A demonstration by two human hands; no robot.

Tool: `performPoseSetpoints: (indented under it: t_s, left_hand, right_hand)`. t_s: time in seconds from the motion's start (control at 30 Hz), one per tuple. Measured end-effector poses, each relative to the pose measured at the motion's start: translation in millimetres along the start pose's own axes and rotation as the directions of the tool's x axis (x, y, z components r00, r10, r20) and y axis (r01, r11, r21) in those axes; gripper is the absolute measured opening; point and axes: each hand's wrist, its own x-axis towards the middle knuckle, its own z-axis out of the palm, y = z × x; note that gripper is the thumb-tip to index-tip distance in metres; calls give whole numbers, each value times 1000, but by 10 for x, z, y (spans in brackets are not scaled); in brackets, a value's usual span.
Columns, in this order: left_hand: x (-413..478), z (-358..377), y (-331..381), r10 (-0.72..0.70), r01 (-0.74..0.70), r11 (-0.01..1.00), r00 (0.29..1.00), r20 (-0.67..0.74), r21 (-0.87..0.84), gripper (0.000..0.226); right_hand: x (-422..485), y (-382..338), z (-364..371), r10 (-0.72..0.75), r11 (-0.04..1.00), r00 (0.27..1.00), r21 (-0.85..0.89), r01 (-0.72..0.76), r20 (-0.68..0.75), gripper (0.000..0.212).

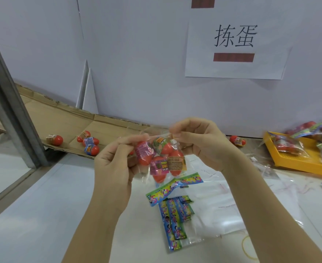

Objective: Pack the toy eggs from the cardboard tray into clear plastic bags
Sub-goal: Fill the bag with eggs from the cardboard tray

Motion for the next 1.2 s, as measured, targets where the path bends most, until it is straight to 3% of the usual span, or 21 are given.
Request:
performPoseSetpoints:
  t_s: [0.1,0.27,0.43,0.57,0.83,0.93,1.03,1.2]
  left_hand:
    - [4,-37,12,4,-4,1000,1000,-5,-8,61]
    - [-6,-65,7,16,-17,998,999,34,53,61]
    - [-12,-61,15,69,-83,989,991,117,121,62]
    - [-37,-33,29,93,-115,982,985,147,149,42]
    - [-25,-78,-18,76,-95,981,990,115,169,30]
    - [-43,-63,-14,158,-185,932,981,112,312,22]
    - [-69,-49,-13,171,-213,911,974,146,354,28]
    - [-92,23,5,204,-255,925,959,198,281,26]
  right_hand:
    - [17,28,22,-18,1000,1000,15,19,-15,24]
    - [14,32,33,-14,998,1000,59,15,-17,19]
    - [4,13,9,-9,993,1000,114,10,-6,27]
    - [1,-1,-4,-19,993,1000,114,18,2,30]
    - [12,-5,-14,-29,998,999,56,28,18,26]
    - [4,-19,-12,-26,999,999,29,26,19,25]
    - [-12,-38,-14,-22,999,1000,31,21,17,25]
    - [-28,-35,-32,-33,996,999,83,33,2,28]
